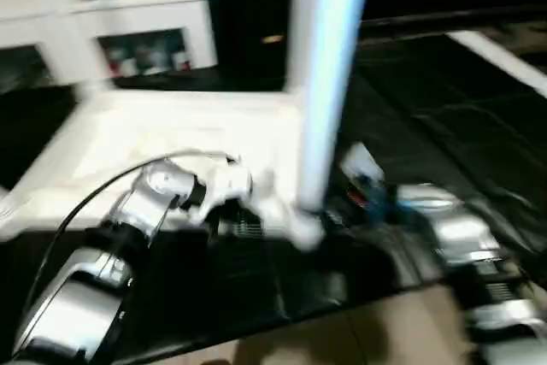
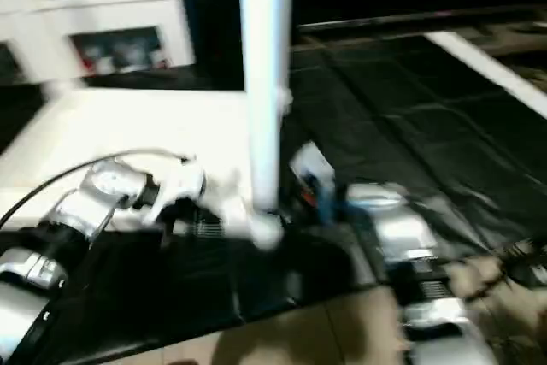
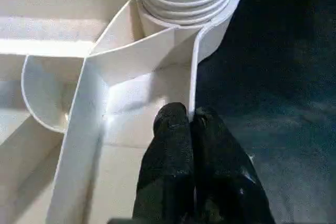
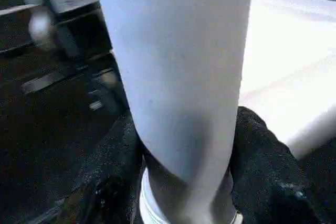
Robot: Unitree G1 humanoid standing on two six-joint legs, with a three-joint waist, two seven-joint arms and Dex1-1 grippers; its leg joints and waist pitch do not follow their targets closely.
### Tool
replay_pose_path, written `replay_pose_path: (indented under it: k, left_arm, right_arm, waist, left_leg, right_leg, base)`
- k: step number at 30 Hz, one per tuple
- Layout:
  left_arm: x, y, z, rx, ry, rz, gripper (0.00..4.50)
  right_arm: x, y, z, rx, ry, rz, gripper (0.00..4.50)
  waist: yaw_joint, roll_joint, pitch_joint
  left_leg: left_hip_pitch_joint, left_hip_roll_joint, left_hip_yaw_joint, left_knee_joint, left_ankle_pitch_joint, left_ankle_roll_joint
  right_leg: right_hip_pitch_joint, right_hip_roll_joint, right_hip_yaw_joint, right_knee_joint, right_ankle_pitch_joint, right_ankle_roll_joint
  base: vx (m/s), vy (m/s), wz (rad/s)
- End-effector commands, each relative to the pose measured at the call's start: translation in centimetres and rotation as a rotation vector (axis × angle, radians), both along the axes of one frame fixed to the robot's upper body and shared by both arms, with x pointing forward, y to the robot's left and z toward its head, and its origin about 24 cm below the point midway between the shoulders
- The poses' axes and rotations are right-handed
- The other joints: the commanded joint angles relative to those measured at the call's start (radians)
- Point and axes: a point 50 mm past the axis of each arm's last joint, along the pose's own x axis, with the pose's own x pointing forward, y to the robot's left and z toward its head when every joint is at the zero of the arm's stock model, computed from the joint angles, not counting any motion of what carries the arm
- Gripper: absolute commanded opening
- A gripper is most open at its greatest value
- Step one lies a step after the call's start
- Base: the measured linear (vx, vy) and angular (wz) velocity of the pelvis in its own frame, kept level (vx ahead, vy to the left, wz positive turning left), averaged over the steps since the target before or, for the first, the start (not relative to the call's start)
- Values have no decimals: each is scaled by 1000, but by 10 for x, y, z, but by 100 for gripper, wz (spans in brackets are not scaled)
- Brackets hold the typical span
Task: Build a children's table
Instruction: Rotate leg to tighten
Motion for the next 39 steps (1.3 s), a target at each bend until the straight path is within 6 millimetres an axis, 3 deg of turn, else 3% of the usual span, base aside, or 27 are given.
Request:
replay_pose_path:
  k: [1,2,4,5,8,10,11,14,17,21,27,29,35,36,37,39]
  left_arm:
    - [9,-34,11,-92,-44,55,0]
    - [11,-39,11,-102,-42,89,0]
    - [16,-47,10,-105,-59,166,0]
    - [18,-49,10,-104,-69,199,0]
    - [23,-56,12,-107,-98,282,0]
    - [27,-59,17,-117,-119,323,0]
    - [27,-60,17,-118,-120,325,0]
    - [27,-57,17,-116,-120,303,0]
    - [25,-54,16,-109,-120,289,0]
    - [21,-42,12,-90,-119,227,0]
    - [14,-29,11,-82,-98,99,0]
    - [9,-19,12,-56,-71,-3,0]
    - [2,-7,16,-34,-34,-156,0]
    - [0,-3,17,-9,-33,-194,0]
    - [0,-3,17,-9,-33,-194,0]
    - [-5,1,18,13,-22,-279,0]
  right_arm:
    - [3,33,-9,-27,54,-28,198]
    - [6,40,-9,-30,60,-61,198]
    - [13,53,-10,-36,79,-130,198]
    - [16,57,-10,-46,81,-156,198]
    - [23,69,-10,-52,107,-260,198]
    - [25,76,-8,-42,104,-272,198]
    - [25,76,-8,-40,105,-271,254]
    - [25,76,-6,-26,84,-246,274]
    - [24,74,-6,-20,74,-227,313]
    - [22,53,-6,-34,38,-182,359]
    - [19,23,-2,-15,19,-118,404]
    - [13,5,1,-28,-2,-25,416]
    - [8,-19,11,-20,-15,75,441]
    - [6,-24,12,-38,-6,110,441]
    - [6,-24,12,-38,-6,110,441]
    - [2,-29,12,-60,24,190,441]
  waist:
    - [-6,3,-61]
    - [-15,5,-62]
    - [-25,0,-62]
    - [-28,1,-64]
    - [-35,-5,-66]
    - [-35,0,-69]
    - [-34,-8,-70]
    - [-32,-7,-73]
    - [-32,-6,-72]
    - [-30,-6,-72]
    - [-24,-2,-76]
    - [-12,-4,-78]
    - [10,-4,-75]
    - [16,-14,-75]
    - [22,-8,-75]
    - [26,-7,-75]
  left_leg:
    - [2,12,-8,-71,-266,5]
    - [2,11,-11,-72,-270,4]
    - [-6,9,-11,-72,-262,10]
    - [0,7,-10,-69,-262,13]
    - [-5,7,-8,-68,-219,28]
    - [-4,8,-7,-66,-206,34]
    - [-7,9,-7,-67,-188,42]
    - [-11,12,-5,-65,-155,62]
    - [-11,12,-3,-64,-151,73]
    - [-11,12,-3,-64,-161,77]
    - [-12,18,-1,-60,-129,99]
    - [-12,20,0,-58,-130,108]
    - [-5,27,1,-61,-155,94]
    - [-4,28,2,-62,-156,91]
    - [-4,29,1,-62,-154,85]
    - [-5,28,0,-62,-156,82]
  right_leg:
    - [51,-58,43,-104,-489,-95]
    - [53,-58,40,-102,-475,-106]
    - [57,-57,40,-101,-458,-110]
    - [53,-57,40,-103,-461,-113]
    - [57,-57,44,-97,-403,-133]
    - [55,-57,46,-92,-368,-145]
    - [59,-58,47,-86,-338,-154]
    - [62,-59,50,-78,-260,-175]
    - [63,-59,50,-77,-242,-188]
    - [64,-59,50,-81,-262,-178]
    - [63,-58,51,-68,-164,-216]
    - [64,-59,52,-66,-157,-220]
    - [58,-62,54,-67,-196,-216]
    - [56,-61,55,-67,-194,-217]
    - [55,-64,56,-63,-195,-218]
    - [56,-63,54,-64,-195,-218]
  base:
    - [0,0,0]
    - [0,0,0]
    - [0,0,0]
    - [0,0,0]
    - [0,0,0]
    - [0,0,0]
    - [0,0,0]
    - [0,0,0]
    - [0,0,0]
    - [0,0,0]
    - [0,0,0]
    - [0,0,0]
    - [0,0,0]
    - [0,0,0]
    - [0,0,0]
    - [0,0,0]
